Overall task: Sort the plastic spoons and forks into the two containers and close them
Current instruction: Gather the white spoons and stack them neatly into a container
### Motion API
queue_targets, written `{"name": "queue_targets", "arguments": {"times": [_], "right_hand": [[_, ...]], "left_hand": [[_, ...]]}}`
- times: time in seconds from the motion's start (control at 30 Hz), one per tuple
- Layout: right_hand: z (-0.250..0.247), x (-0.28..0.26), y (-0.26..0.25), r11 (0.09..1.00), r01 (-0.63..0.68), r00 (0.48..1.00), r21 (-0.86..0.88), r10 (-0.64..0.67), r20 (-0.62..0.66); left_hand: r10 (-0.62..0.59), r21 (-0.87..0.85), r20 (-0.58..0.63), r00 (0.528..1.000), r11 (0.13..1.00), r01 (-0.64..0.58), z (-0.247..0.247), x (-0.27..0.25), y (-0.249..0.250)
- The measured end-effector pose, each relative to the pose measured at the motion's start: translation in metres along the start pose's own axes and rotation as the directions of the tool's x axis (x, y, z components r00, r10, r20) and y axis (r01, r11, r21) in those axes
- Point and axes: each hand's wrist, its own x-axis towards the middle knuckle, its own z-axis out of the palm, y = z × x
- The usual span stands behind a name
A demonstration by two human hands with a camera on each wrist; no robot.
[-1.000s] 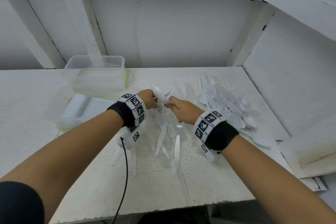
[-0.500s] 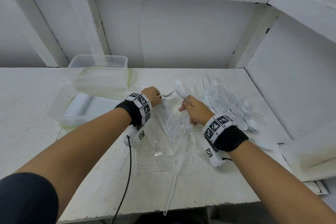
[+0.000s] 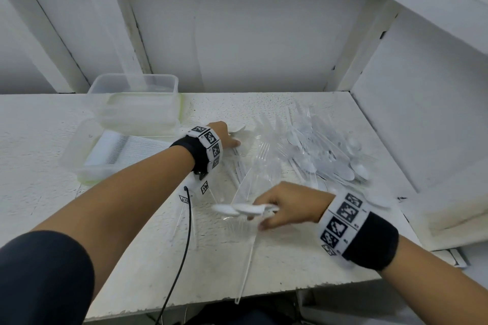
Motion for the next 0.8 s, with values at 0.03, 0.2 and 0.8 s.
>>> {"name": "queue_targets", "arguments": {"times": [0.03,0.2,0.8], "right_hand": [[0.007,0.000,0.000,0.997,0.014,0.999,-0.080,-0.010,0.051],[0.032,0.004,-0.001,0.950,0.006,1.000,-0.313,0.003,0.028],[0.002,0.017,0.014,1.000,0.004,0.945,-0.022,-0.011,-0.325]], "left_hand": [[-0.007,-0.019,-0.001,1.000,1.000,0.007,0.000,0.000,0.001],[-0.043,-0.187,0.027,0.999,0.981,0.047,-0.003,-0.003,0.000],[-0.139,-0.831,-0.046,0.989,0.554,0.039,-0.029,-0.023,-0.035]]}}
